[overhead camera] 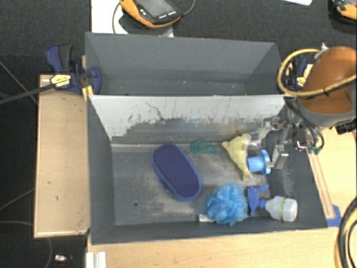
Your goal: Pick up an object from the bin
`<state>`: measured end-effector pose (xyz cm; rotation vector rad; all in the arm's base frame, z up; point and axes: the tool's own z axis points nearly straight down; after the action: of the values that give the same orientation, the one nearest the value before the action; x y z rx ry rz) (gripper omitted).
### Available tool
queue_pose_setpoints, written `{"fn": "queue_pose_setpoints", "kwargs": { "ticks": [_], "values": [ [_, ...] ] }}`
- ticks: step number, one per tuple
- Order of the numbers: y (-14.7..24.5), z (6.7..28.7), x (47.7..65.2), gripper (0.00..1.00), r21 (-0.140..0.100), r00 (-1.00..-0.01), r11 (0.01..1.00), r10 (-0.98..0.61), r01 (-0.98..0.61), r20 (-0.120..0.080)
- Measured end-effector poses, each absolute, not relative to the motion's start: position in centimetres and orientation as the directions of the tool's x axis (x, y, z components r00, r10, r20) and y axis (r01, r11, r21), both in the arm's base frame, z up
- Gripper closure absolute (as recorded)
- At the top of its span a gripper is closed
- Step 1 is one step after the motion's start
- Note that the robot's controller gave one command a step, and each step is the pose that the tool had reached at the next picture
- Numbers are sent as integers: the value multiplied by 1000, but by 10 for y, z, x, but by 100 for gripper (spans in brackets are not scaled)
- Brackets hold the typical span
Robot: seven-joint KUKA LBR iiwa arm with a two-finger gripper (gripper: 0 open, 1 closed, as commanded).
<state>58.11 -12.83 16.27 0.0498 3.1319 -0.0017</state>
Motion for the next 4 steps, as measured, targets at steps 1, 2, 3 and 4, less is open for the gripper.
{"fn": "queue_pose_setpoints", "kwargs": {
  "ticks": [1,2,3,4],
  "values": [
    [-115,136,566,0,1,-975,975,223,223,-13],
    [-114,101,550,0,-2,-1000,1000,10,10,-14],
    [-118,73,553,100,6,-946,946,324,324,-20],
    [-118,73,553,100,6,-946,946,323,323,-20]
  ]
}}
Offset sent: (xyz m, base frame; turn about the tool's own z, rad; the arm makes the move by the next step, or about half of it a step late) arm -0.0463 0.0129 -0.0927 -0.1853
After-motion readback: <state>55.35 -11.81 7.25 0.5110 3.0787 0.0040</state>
